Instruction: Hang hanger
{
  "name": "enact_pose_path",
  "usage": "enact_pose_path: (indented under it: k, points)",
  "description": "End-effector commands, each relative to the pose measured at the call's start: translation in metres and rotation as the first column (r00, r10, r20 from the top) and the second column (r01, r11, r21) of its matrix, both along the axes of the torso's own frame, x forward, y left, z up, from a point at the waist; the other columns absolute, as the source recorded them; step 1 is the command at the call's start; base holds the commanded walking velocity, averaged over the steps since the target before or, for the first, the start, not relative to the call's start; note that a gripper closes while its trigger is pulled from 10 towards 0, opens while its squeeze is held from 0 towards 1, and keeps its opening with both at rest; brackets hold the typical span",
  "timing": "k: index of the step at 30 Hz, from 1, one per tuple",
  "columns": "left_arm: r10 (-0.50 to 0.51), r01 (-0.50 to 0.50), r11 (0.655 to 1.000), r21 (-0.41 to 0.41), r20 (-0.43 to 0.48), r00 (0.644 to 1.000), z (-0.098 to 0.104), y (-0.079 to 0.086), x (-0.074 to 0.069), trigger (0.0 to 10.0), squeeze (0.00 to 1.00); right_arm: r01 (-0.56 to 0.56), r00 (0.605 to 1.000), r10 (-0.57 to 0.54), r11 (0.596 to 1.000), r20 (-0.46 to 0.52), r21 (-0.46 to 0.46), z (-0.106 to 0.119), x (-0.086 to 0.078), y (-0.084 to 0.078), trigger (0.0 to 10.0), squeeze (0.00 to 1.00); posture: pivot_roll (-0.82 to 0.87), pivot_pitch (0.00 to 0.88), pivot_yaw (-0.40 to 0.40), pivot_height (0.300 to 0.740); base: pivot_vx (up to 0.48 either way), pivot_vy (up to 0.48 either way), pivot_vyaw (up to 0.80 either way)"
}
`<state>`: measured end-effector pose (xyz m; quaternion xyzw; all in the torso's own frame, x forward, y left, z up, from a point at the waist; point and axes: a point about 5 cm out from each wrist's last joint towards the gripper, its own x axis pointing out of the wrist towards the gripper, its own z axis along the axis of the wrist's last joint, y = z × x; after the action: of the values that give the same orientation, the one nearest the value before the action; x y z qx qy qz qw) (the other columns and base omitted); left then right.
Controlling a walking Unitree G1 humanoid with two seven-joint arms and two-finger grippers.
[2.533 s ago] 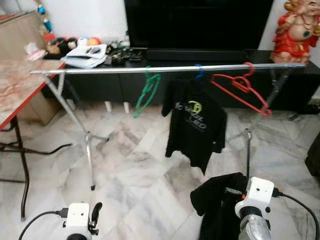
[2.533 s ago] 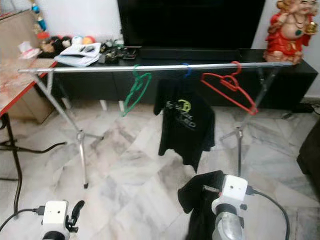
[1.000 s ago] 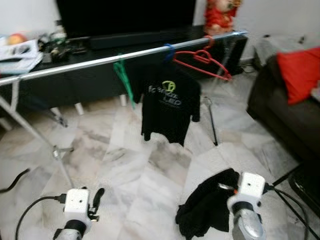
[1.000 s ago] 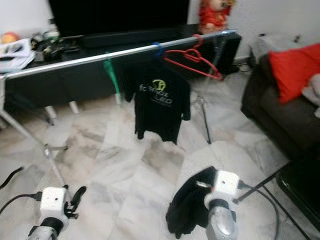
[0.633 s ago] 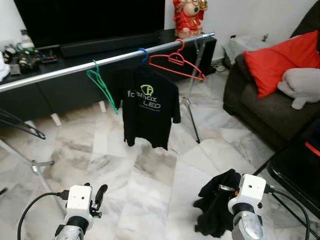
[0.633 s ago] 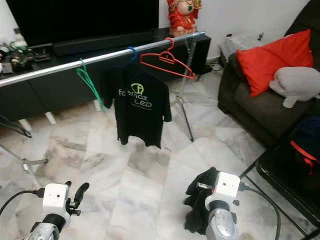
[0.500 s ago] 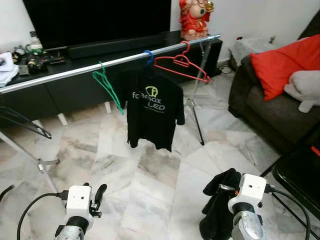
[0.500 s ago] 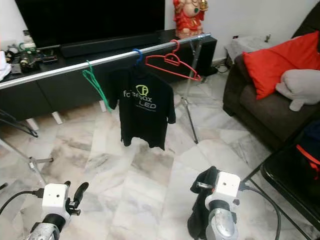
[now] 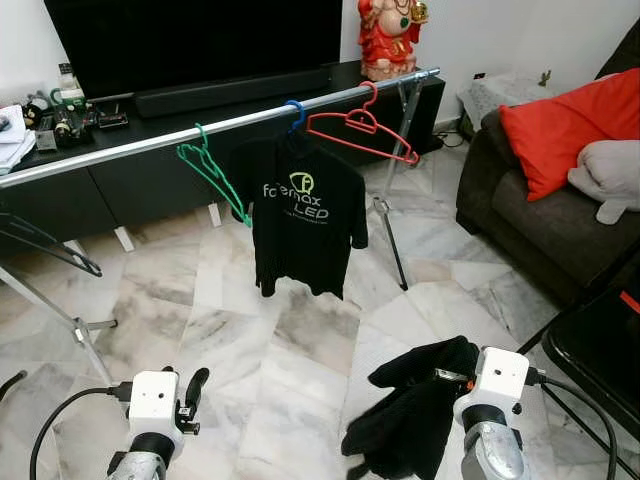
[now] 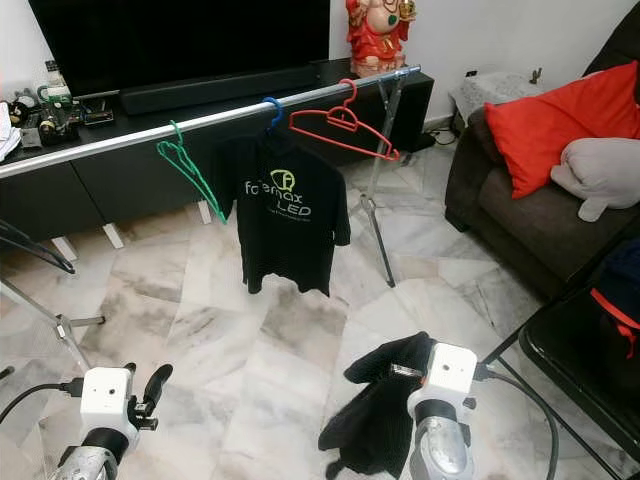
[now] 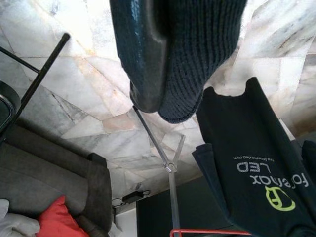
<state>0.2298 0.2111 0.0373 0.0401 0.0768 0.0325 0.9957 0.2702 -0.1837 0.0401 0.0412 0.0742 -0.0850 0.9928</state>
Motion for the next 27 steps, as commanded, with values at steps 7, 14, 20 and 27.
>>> enact_pose_path:
  k: [7, 14, 20, 27]
  points:
    - [0.017, -0.017, 1.0, -0.02, 0.002, 1.0, 0.0012, 0.0, -0.0009, 10.0, 0.0, -0.011, 1.0, 0.011, 1.0, 0.003, -0.006, -0.0005, 0.0, 0.0006, 10.0, 0.0, 0.0, 0.097, 0.014, 0.721, 0.296, 0.0, 0.0]
    - [0.02, -0.02, 1.0, -0.021, 0.002, 1.0, 0.0015, 0.0004, -0.0008, 10.0, 0.0, -0.017, 1.0, 0.017, 1.0, -0.001, -0.003, -0.0011, 0.0004, 0.0018, 10.0, 0.0, 0.0, 0.102, 0.015, 0.721, 0.351, 0.0, 0.0]
    - [0.022, -0.022, 1.0, -0.021, 0.003, 1.0, 0.0019, 0.0007, -0.0001, 10.0, 0.0, -0.025, 1.0, 0.025, 1.0, -0.002, 0.0, -0.0014, 0.001, 0.0025, 10.0, 0.0, 0.0, 0.104, 0.015, 0.721, 0.376, 0.0, 0.0]
    - [0.02, -0.02, 1.0, -0.022, 0.004, 1.0, 0.0022, 0.0002, 0.0001, 10.0, 0.0, -0.046, 0.999, 0.046, 0.999, -0.001, 0.002, -0.0016, 0.0008, 0.0054, 10.0, 0.0, 0.0, 0.106, 0.014, 0.721, 0.382, 0.0, 0.0]
